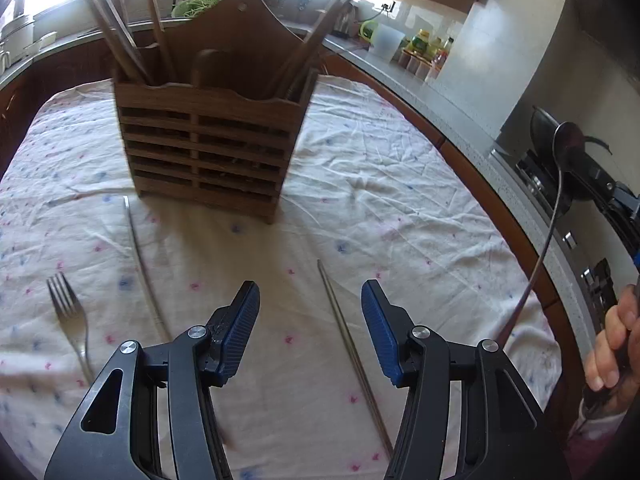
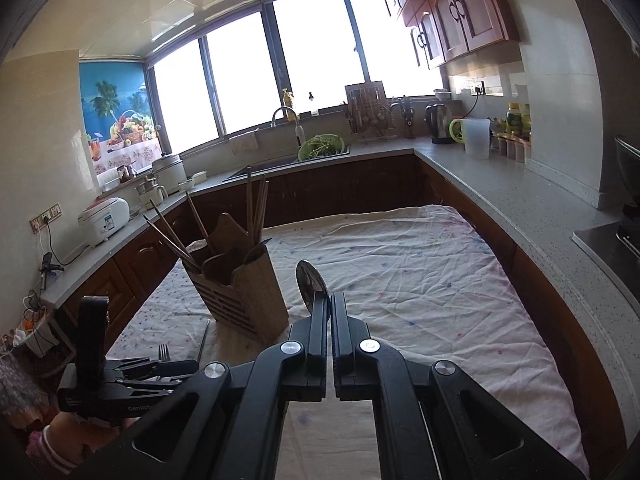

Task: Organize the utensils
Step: 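Lift the chopstick and spoon upright and carry them over the wooden holder, then lower the chopstick and spoon into the holder and open both tools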

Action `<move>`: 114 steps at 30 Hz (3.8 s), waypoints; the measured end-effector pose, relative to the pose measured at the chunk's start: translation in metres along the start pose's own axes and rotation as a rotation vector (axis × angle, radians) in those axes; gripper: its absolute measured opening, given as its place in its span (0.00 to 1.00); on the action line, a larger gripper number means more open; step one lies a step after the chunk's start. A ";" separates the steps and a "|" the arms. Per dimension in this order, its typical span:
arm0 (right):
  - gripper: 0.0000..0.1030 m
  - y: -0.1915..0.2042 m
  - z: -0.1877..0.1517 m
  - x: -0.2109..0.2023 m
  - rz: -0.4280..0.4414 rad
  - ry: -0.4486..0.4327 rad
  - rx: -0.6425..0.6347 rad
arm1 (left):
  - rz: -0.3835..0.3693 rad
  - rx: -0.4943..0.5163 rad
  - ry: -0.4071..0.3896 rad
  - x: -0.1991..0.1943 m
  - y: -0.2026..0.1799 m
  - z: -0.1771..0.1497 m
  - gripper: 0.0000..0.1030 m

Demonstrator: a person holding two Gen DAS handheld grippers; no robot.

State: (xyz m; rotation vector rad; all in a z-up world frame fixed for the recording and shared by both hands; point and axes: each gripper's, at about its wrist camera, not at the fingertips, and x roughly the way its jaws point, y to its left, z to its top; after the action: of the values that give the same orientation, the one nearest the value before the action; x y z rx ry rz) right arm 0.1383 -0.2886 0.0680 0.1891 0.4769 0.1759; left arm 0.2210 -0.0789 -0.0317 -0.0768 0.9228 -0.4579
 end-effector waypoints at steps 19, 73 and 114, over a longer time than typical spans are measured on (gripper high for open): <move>0.02 -0.044 -0.018 -0.009 0.007 0.000 0.105 | 0.115 0.158 0.070 0.053 -0.030 -0.002 0.04; 0.02 0.109 0.101 0.107 0.056 -0.311 -0.173 | 0.158 0.041 -0.694 -0.180 0.068 0.158 0.03; 0.27 0.104 0.034 0.143 0.068 -0.151 -0.204 | 0.177 -0.077 -0.532 -0.102 0.087 0.102 0.37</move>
State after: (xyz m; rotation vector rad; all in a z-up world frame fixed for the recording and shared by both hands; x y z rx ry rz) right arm 0.2667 -0.1623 0.0578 0.0188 0.2996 0.2736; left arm 0.2785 0.0286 0.0845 -0.1761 0.4182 -0.2183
